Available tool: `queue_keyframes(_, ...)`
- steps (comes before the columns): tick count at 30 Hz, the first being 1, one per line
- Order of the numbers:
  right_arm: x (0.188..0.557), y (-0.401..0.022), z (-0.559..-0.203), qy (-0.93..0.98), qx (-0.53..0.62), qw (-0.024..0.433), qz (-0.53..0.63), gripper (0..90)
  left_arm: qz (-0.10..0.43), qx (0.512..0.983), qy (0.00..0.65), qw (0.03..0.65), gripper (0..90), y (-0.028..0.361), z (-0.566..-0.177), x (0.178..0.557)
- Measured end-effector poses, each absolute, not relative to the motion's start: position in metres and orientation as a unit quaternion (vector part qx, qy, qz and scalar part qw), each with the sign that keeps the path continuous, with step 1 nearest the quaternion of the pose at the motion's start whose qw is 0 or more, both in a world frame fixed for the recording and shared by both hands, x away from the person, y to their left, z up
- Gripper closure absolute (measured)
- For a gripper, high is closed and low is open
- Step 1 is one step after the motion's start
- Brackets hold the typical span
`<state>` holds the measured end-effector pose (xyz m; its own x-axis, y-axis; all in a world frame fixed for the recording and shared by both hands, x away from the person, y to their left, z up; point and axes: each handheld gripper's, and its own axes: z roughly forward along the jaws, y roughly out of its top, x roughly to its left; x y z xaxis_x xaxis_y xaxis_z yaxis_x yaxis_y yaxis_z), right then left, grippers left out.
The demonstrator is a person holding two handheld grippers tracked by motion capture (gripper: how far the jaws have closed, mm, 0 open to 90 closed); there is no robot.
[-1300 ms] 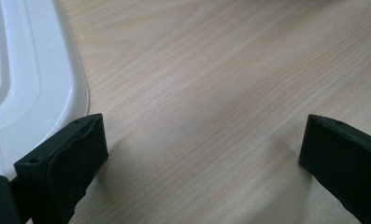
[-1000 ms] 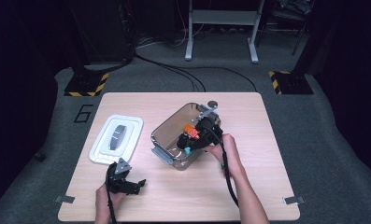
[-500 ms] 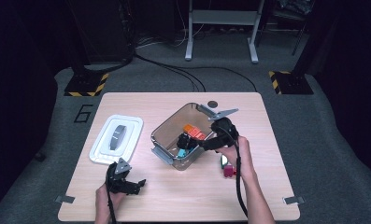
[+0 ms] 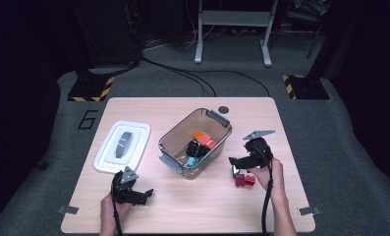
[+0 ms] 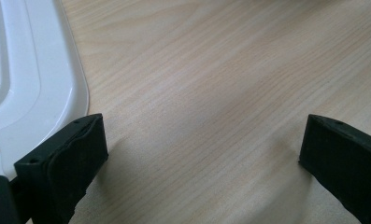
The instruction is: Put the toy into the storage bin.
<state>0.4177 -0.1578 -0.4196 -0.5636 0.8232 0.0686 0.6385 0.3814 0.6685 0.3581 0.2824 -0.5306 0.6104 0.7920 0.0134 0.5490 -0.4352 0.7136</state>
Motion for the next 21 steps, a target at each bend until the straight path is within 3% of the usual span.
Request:
queue_keyframes(9,0.403,-0.19,-0.463,0.791,0.514,0.141,0.302,14.4,0.175,0.828,0.406,0.345,0.9,0.282,-0.531,0.358)
queue_keyframes(18,0.394,-0.196,-0.48,0.78,0.54,0.134,0.288,16.3,0.175,0.828,0.405,0.345,0.9,0.282,-0.531,0.358)
queue_keyframes(21,0.395,-0.199,-0.486,0.775,0.554,0.128,0.274,21.0,0.175,0.828,0.405,0.345,0.9,0.282,-0.531,0.358)
